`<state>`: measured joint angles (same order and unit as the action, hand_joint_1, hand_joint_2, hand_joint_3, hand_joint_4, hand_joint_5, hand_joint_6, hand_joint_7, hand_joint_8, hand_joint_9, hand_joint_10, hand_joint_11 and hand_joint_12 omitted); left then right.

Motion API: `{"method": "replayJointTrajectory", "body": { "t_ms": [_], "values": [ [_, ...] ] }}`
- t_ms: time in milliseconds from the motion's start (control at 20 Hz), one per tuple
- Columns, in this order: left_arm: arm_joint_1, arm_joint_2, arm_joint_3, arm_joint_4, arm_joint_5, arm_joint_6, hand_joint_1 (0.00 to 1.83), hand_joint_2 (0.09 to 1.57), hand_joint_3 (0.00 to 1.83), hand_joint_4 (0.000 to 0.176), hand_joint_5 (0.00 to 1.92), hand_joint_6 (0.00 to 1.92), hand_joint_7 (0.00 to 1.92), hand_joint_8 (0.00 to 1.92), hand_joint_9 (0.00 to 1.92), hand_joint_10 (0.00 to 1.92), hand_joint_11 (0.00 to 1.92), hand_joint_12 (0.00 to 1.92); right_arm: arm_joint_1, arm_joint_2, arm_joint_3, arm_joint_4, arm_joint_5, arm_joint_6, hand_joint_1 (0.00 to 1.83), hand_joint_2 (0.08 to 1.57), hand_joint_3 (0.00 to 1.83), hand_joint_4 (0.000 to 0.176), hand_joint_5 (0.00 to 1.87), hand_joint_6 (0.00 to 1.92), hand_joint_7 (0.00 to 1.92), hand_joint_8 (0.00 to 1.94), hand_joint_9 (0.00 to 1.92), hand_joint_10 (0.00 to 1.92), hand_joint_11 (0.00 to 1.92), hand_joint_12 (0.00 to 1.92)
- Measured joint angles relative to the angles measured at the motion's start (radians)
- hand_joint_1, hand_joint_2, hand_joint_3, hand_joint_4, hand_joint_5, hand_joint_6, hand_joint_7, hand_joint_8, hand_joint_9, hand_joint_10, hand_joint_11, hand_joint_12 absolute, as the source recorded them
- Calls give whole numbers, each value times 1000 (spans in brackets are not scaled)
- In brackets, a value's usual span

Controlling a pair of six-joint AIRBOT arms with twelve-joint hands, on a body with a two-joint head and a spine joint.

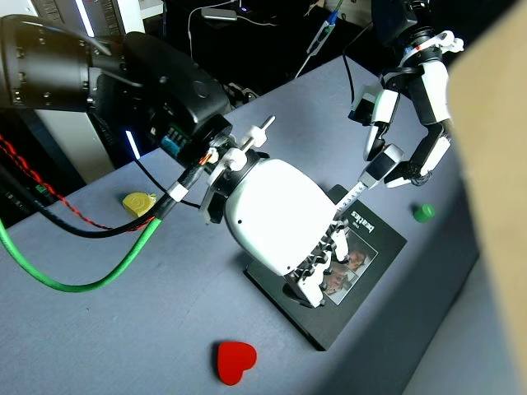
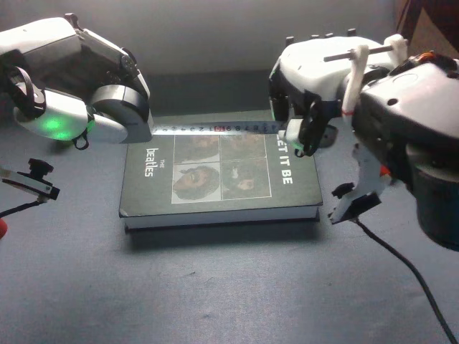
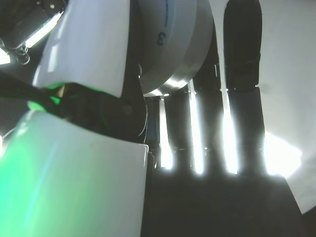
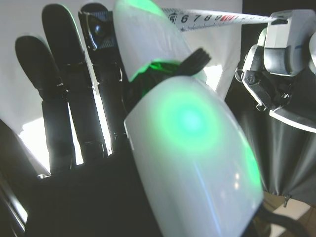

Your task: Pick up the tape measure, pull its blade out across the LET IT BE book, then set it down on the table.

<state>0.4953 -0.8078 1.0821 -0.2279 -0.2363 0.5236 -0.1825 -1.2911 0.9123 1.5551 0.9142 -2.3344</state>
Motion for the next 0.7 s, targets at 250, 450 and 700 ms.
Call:
{"method": "replayJointTrajectory", "body": {
  "t_ms": [250,450,700],
  "values": [
    [0,0,0,0,-3,0,1386,1076,0,0,921,976,1170,548,1030,1087,947,960,-11,32,0,-14,-18,4,1215,1172,1,0,731,1285,1018,1012,859,758,611,1373],
    [0,0,0,-1,-4,-2,1387,1076,0,0,921,977,1170,545,1031,1086,951,960,-18,58,0,-41,-45,12,1218,1175,1,0,718,1290,1017,1023,844,754,600,1372],
    [-1,0,0,-1,-5,-2,1386,1076,0,0,921,977,1171,543,1032,1085,953,960,-29,84,2,-68,-65,26,1206,1171,0,0,754,1289,1006,1002,841,757,587,1370]
  ]
}}
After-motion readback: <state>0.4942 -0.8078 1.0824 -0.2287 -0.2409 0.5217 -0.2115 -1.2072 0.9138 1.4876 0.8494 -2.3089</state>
